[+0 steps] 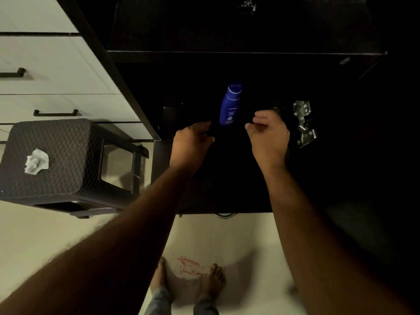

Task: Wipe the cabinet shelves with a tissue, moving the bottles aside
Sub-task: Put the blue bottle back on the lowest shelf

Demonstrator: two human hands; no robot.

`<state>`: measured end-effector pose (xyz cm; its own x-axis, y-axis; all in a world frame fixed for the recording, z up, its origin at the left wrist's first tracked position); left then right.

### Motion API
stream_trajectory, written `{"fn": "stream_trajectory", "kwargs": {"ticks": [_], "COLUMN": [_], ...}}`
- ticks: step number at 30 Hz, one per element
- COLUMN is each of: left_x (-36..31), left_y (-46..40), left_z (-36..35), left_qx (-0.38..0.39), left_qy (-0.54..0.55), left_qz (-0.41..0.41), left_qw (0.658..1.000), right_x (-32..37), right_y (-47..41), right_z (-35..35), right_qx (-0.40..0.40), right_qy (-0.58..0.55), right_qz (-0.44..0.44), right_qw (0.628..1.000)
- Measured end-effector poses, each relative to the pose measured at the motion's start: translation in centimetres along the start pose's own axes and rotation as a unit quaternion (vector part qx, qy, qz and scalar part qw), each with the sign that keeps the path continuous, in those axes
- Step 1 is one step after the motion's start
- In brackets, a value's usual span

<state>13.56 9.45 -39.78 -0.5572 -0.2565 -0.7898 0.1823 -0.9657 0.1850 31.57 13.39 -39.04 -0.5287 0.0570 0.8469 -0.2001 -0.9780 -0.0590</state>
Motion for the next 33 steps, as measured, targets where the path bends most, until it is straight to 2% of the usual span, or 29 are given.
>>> {"fn": "stream_trajectory", "kwargs": {"ticks": [4, 10, 16, 19, 21, 24, 33], "left_x": [-1.5, -7.9, -12.4, -14.1, -15.2, -15.8, -21.1], "left_y": [5.7, 13.8, 19.7, 21.3, 23.0, 22.9, 26.4], "left_z": [2.2, 7.3, 11.8, 14.0, 17.6, 19.3, 26.8], "left_qx": [0.022, 0.008, -0.003, -0.001, -0.009, -0.022, -0.082], "left_qy": [-0.059, -0.177, -0.186, -0.203, -0.207, -0.218, -0.231], "left_qz": [-0.010, -0.058, -0.084, -0.108, -0.151, -0.158, -0.297], "left_qw": [0.998, 0.982, 0.979, 0.973, 0.967, 0.963, 0.923], "right_x": [2.8, 8.8, 14.7, 17.2, 20.7, 21.8, 29.8], "right_y": [3.3, 10.6, 16.4, 17.7, 19.7, 19.8, 25.3], "right_z": [1.7, 7.4, 13.2, 15.5, 17.2, 18.4, 25.7], "right_qx": [0.009, 0.041, 0.056, 0.044, 0.008, -0.005, -0.125], "right_qy": [0.011, 0.043, 0.112, 0.133, 0.144, 0.153, 0.178], "right_qz": [0.017, 0.076, 0.121, 0.116, 0.133, 0.125, 0.183], "right_qw": [1.000, 0.995, 0.985, 0.983, 0.981, 0.980, 0.959]}}
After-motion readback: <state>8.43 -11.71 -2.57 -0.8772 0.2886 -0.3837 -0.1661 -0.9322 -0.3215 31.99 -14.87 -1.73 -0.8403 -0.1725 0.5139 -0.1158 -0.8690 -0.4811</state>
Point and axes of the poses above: each hand's wrist, its own y-axis away from the middle knuckle, its own z-axis out of the back of the hand, x = y × z, the point moved 1 cm from there along -y, towards the middle knuckle, and after that the axes turned 5 degrees about z, right-handed, at the moved point
